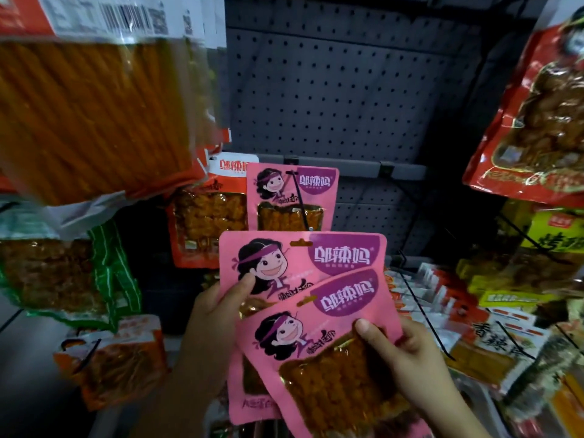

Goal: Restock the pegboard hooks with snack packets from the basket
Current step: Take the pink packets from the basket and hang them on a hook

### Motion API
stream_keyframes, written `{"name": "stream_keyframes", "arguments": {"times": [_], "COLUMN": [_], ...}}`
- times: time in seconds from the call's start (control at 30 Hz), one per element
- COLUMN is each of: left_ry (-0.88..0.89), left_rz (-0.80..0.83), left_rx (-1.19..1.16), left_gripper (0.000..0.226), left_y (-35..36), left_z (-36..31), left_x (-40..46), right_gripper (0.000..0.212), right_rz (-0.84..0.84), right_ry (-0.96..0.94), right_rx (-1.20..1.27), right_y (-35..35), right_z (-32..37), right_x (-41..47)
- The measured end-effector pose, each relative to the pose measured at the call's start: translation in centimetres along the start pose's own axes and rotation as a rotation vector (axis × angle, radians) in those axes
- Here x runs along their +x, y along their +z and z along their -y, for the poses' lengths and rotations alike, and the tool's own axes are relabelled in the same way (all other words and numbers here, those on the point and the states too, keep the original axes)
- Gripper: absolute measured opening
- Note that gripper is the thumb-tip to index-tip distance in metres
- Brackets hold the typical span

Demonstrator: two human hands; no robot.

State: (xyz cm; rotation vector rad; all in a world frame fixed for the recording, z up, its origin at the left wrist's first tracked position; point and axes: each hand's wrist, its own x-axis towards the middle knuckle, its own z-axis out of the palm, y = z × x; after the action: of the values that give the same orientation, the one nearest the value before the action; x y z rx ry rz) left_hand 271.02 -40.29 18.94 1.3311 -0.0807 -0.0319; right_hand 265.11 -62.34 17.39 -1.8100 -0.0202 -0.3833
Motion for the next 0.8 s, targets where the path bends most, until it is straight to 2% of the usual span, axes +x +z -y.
{"name": "stream_keyframes", "arguments": {"times": [0.03, 0.07, 0.23, 0.4, 0.67, 0.8], "left_ry": [0.037, 0.078, 0.145, 0.108, 0.164, 0.142], "left_rz": [-0.012, -0.026, -0.05, -0.068, -0.119, -0.153], "left_rx": [0.022, 0.046, 0.065, 0.082, 0.068, 0.055], "left_gripper": [0.034, 0.034, 0.032, 0.026, 0.01, 0.013], "left_y": [0.0, 0.0, 0.6, 0.6, 1.5, 1.4], "left_z": [-0.4, -0.9, -1.2, -0.2, -1.3, -0.9], "left_x": [0.0, 0.0, -0.3, -0.9, -0.3, 0.2], "right_gripper": [0.03, 0.033, 0.026, 0.03, 0.038, 0.038], "right_rz": [-0.014, -0.028, -0.033, -0.043, -0.095, -0.089], "right_ry": [-0.001, -0.005, -0.051, -0.032, 0.028, 0.06], "right_rx": [-0.002, -0.003, 0.01, 0.016, 0.048, 0.055], "right_y": [0.0, 0.0, 0.0, 0.2, 0.5, 0.9], "right_z": [0.1, 0.1, 0.1, -1.0, -1.4, -1.6], "right_x": [0.0, 0.0, -0.5, -1.0, -0.3, 0.1]}}
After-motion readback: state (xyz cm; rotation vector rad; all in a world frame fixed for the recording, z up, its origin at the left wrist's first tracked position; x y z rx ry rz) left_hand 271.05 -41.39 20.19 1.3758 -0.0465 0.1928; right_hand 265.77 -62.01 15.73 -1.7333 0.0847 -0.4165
